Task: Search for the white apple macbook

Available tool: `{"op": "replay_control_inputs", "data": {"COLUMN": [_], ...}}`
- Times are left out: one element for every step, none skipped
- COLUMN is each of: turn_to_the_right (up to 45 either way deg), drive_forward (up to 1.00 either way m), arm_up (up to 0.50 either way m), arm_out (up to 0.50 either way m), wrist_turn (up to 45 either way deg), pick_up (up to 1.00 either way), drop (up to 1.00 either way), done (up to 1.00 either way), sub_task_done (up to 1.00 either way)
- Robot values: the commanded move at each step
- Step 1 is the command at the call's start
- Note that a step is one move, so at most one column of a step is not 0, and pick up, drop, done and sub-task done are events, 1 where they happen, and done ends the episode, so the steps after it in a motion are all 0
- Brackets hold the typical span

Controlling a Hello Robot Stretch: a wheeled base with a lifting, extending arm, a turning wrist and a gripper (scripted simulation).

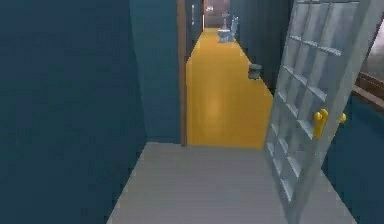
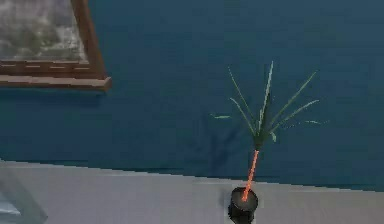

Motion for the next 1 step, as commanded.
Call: {"op": "replay_control_inputs", "data": {"turn_to_the_right": [0.0], "drive_forward": [1.0], "arm_up": [0.0], "arm_out": [0.0], "wrist_turn": [0.0], "pick_up": [0.0], "drop": [0.0], "done": [0.0], "sub_task_done": [0.0]}}
